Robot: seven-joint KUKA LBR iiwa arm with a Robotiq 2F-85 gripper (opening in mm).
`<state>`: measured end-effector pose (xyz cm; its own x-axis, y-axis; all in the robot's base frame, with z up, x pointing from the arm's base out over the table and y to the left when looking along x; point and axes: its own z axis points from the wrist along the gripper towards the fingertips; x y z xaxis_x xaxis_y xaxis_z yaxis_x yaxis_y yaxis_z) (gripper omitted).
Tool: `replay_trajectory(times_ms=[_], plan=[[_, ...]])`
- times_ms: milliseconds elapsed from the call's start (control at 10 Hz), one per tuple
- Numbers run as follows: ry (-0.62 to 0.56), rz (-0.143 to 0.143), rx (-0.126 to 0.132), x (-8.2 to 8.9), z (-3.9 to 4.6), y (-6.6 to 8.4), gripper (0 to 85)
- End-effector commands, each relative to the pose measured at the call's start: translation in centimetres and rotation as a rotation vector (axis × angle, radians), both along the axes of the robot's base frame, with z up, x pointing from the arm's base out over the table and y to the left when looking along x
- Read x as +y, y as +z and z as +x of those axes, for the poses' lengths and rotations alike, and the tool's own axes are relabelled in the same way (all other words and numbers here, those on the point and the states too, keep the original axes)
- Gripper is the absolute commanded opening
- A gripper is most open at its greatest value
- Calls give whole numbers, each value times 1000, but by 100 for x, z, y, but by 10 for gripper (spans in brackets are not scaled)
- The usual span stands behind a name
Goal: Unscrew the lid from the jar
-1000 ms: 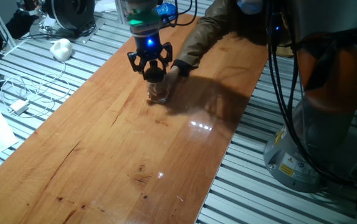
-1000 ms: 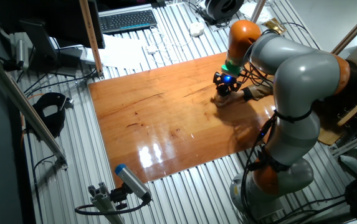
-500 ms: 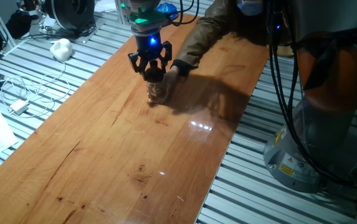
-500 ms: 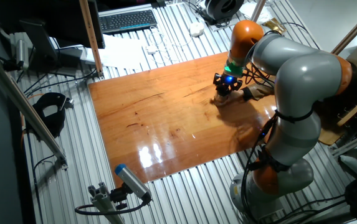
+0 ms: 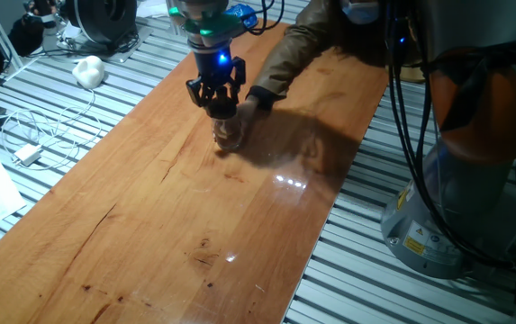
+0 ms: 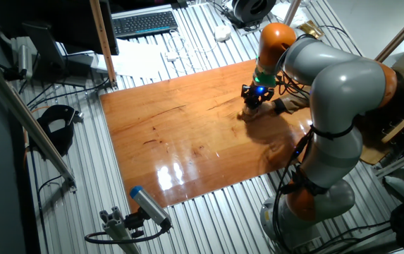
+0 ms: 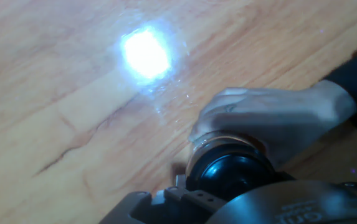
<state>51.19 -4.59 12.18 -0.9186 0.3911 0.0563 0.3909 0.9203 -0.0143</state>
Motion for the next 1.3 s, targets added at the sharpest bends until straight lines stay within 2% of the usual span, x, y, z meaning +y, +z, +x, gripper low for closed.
replay_trajectory(times_ms=[0, 300, 400, 700, 900, 1200], plan=[[87, -16, 2, 1, 1, 6, 510], [145, -39, 7, 2, 4, 31, 510], [169, -62, 9, 5, 8, 36, 510], [177, -48, 18, 10, 13, 94, 510], [177, -51, 18, 9, 11, 125, 510], [167, -55, 31, 48, -22, 274, 510]])
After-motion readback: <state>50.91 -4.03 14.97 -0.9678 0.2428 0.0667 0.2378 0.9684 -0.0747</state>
